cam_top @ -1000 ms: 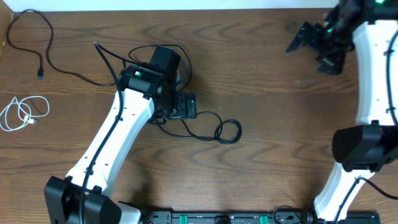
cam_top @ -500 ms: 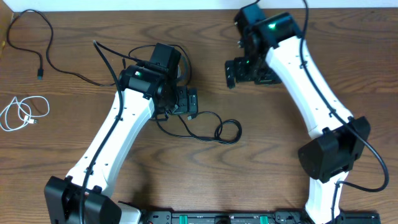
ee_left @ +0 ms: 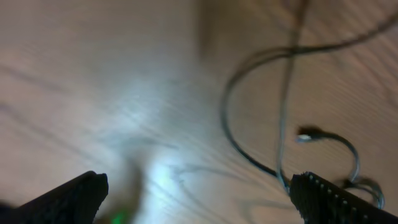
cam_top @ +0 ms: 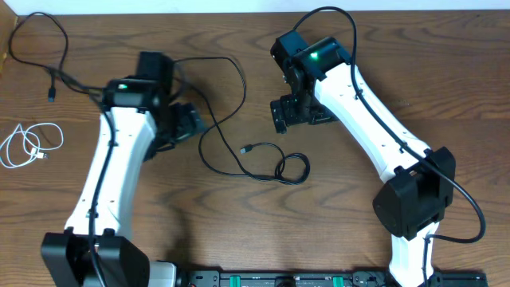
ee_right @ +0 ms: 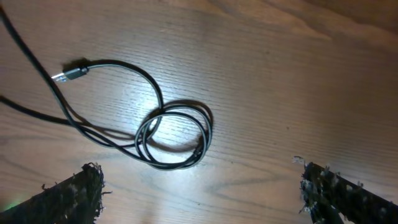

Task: Untangle cables

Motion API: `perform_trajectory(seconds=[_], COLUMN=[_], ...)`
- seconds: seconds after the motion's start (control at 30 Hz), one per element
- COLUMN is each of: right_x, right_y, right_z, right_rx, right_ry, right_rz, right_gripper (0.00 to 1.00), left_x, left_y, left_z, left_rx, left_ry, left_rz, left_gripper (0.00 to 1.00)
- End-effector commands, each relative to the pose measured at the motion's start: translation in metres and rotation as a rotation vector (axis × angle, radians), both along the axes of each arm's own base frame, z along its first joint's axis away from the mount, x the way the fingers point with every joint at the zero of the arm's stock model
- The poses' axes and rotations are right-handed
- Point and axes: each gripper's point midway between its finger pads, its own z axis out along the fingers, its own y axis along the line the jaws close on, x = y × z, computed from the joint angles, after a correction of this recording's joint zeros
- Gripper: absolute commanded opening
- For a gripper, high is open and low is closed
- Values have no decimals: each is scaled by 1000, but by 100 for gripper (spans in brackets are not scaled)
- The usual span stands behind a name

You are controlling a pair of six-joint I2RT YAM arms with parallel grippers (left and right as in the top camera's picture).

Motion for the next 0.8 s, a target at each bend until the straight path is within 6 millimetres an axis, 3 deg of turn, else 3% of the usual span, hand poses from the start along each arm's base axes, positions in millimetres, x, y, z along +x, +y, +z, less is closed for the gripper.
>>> perform_trajectory(seconds=[0.0, 0.23, 0.27, 0.33, 0.37, 0.47, 0.53, 0.6, 0.7, 0.77], right_x=[-6, -23, -25, -26, -24, -17, -11, -11, -21, -29], right_y=[6, 15, 16, 19, 20, 26, 30, 30, 23, 20], right_z=[1, -21, -25, -33, -36, -38, -37, -38, -39, -43], right_rx=[27, 1, -3, -1, 3, 28, 48, 45, 14, -6], right_ry=[16, 60, 62, 59, 54, 24, 4, 1, 39, 65], right_rz=[13, 40, 42, 24, 2, -60, -58, -40, -3, 25], right_gripper=[95, 75, 68, 43, 41, 42, 55, 76, 76, 69], left_x=[-5, -10, -12, -16, -17, -18, -17, -16, -15, -15], left_y=[4, 4, 4, 4, 4, 4, 4, 4, 4, 4], left_z=[-1, -2, -2, -3, -3, -3, -3, -3, -3, -3], left_rx=[-20, -17, -15, -14, -14, -13, -15, -14, -14, -14], left_ry=[20, 39, 49, 64, 69, 72, 69, 65, 61, 62], left_rz=[41, 37, 37, 37, 37, 38, 38, 36, 36, 36], left_gripper=[98, 98, 98, 98, 98, 98, 98, 98, 98, 98])
